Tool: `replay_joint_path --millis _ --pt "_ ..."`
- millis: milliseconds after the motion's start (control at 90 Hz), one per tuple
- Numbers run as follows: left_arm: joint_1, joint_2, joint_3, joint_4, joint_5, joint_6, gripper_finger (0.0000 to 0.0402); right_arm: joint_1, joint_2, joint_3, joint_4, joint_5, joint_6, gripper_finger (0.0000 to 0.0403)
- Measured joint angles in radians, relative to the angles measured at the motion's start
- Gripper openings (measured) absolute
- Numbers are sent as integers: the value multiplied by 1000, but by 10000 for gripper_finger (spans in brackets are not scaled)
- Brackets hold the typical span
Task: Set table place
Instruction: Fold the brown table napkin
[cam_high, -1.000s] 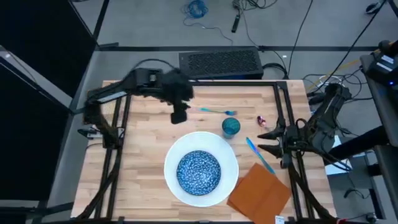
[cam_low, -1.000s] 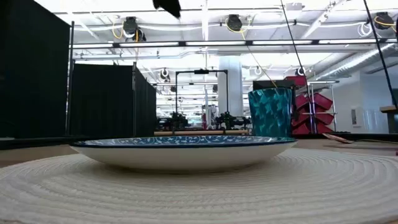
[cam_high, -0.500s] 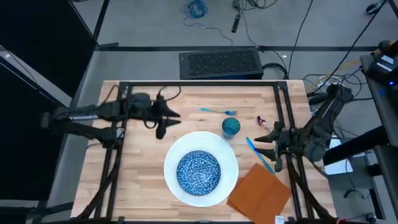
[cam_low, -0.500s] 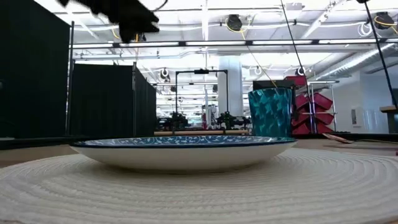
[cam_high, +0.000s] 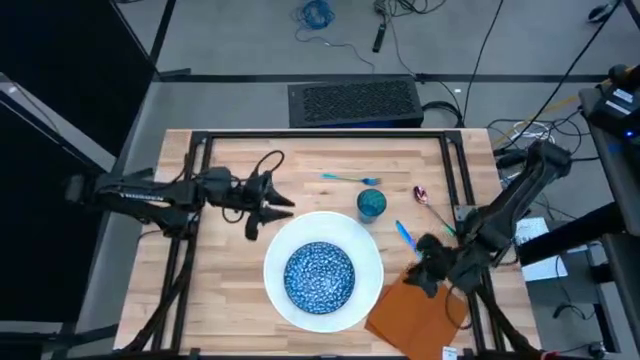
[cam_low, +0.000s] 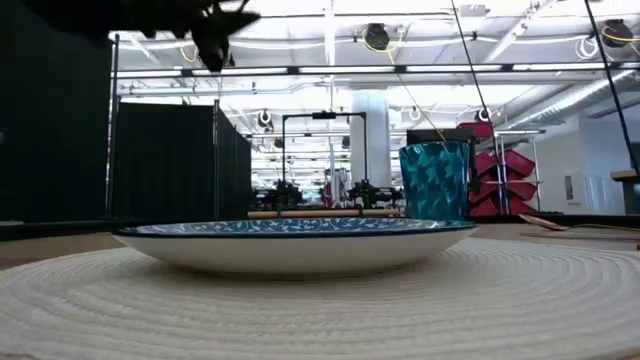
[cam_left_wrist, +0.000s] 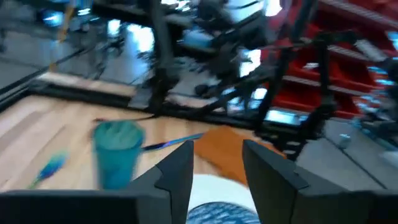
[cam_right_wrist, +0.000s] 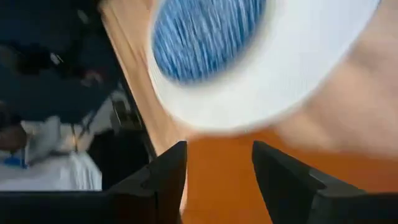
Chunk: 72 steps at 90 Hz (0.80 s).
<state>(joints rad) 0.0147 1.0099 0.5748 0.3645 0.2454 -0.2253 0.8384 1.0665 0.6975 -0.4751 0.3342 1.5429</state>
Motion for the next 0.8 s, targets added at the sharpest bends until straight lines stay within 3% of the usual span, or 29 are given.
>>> replay_joint_path --millis 133,222,289,478,800 --pt "-81 68 1 20 -73 -8 122 11 47 0 25 -70 98 169" --pt "-121 118 21 27 -130 -14 122 31 69 0 24 -99 249 169" --pt "-138 155 38 27 -134 -2 122 51 95 0 28 -136 400 169" --pt "-160 226 77 26 -133 22 122 135 185 26 34 -187 633 169" --pt "-207 232 82 24 -123 22 122 168 323 101 31 -210 692 169"
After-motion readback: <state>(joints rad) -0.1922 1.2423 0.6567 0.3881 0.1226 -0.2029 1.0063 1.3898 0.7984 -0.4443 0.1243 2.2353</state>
